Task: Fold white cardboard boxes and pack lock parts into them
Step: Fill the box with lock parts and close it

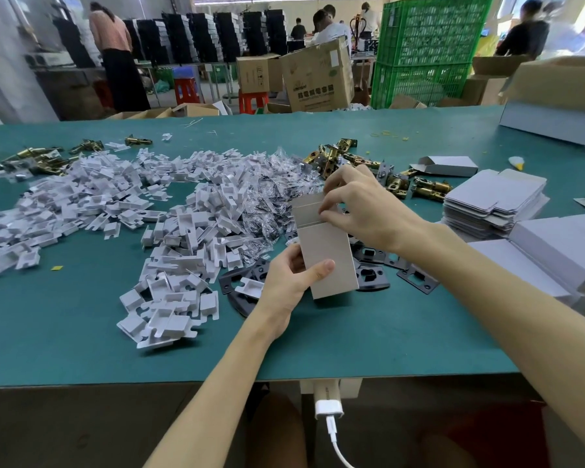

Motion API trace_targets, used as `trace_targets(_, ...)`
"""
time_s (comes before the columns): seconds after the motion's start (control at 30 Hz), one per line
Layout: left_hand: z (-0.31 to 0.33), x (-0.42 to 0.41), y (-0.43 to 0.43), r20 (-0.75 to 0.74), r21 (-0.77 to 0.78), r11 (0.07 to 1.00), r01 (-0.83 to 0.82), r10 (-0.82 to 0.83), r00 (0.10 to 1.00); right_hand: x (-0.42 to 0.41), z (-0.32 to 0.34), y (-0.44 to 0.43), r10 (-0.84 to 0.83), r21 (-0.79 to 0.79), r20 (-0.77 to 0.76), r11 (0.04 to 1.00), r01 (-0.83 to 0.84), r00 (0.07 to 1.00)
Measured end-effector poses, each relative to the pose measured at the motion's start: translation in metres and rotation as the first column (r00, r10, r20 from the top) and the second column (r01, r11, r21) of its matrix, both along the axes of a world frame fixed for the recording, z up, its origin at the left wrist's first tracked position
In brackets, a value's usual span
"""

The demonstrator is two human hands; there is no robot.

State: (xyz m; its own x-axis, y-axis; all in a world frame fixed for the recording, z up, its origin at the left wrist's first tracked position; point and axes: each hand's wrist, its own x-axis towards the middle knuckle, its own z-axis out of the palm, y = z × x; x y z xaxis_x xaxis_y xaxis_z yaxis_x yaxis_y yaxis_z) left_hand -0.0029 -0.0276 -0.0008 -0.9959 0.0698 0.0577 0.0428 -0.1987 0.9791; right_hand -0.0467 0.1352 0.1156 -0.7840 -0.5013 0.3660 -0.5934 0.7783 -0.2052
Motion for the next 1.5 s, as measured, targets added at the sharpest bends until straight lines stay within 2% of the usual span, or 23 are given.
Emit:
trace_targets(0.13, -0.001, 0.000, -0.001, 0.003, 0.013, 1.000, -0.025, 0.024, 1.000, 0.001, -0.012, 0.008, -0.106, -0.263, -0.092, 0.962, 0.079, 0.990)
trace_targets(0.2, -0.001, 0.000, -0.001, 0.007, 0.023, 0.999, -0.036, 0.035, 0.999, -0.001, -0.025, 0.017, -0.189, -0.284, -0.013, 0.942, 0.177, 0.982)
trace_targets(0.27, -0.002, -0.001, 0.000, 0.012, 0.040, 0.998, -0.045, 0.045, 0.999, -0.001, -0.040, 0.029, -0.260, -0.082, 0.176, 0.957, 0.278, 0.949)
trace_targets(0.33, -0.003, -0.002, 0.000, 0.016, 0.041, 0.997, -0.060, 0.059, 0.998, 0.003, -0.056, 0.037, -0.297, 0.165, 0.337, 0.953, 0.255, 0.893)
trace_targets(0.37, -0.003, -0.002, 0.000, 0.017, 0.038, 0.997, -0.066, 0.065, 0.998, 0.005, -0.063, 0.040, -0.305, 0.222, 0.380, 0.947, 0.234, 0.873)
trace_targets(0.63, -0.002, -0.001, 0.001, 0.003, 0.019, 0.998, -0.058, 0.058, 0.998, 0.011, -0.076, 0.045, -0.337, 0.258, 0.383, 0.933, 0.251, 0.860)
trace_targets(0.8, -0.001, 0.001, 0.001, -0.031, -0.022, 1.000, -0.017, 0.016, 0.999, 0.012, -0.069, 0.050, -0.333, 0.128, 0.485, 0.942, 0.311, 0.809)
trace_targets(0.9, 0.000, 0.001, 0.002, -0.043, -0.044, 0.999, 0.010, -0.012, 0.999, 0.013, -0.067, 0.053, -0.314, 0.050, 0.451, 0.943, 0.328, 0.835)
trace_targets(1.1, 0.001, 0.003, 0.002, -0.047, -0.040, 0.999, 0.003, -0.005, 0.999, 0.014, -0.067, 0.054, -0.251, 0.018, 0.453, 0.962, 0.272, 0.855)
trace_targets(1.17, 0.002, 0.003, 0.002, -0.047, -0.041, 0.999, 0.000, -0.002, 0.999, 0.015, -0.066, 0.055, -0.222, -0.071, 0.452, 0.956, 0.283, 0.864)
trace_targets(1.27, 0.001, 0.002, 0.002, -0.050, -0.052, 0.999, -0.007, 0.004, 0.999, 0.015, -0.062, 0.057, -0.135, -0.312, 0.561, 0.879, 0.360, 0.817)
trace_targets(1.33, 0.001, 0.002, 0.003, -0.048, -0.055, 0.998, -0.009, 0.007, 0.999, 0.016, -0.054, 0.060, 0.025, -0.468, 0.675, 0.788, 0.401, 0.738)
trace_targets(1.4, 0.000, 0.001, 0.002, -0.046, -0.048, 0.999, -0.010, 0.007, 0.999, 0.016, -0.048, 0.062, 0.158, -0.553, 0.723, 0.716, 0.426, 0.672)
trace_targets(1.43, 0.000, 0.001, 0.002, -0.044, -0.045, 0.999, -0.008, 0.006, 0.999, 0.016, -0.047, 0.063, 0.156, -0.555, 0.728, 0.706, 0.440, 0.668)
trace_targets(1.5, -0.001, 0.001, 0.002, -0.044, -0.046, 0.999, -0.008, 0.006, 0.999, 0.015, -0.048, 0.064, 0.021, -0.519, 0.674, 0.725, 0.453, 0.739)
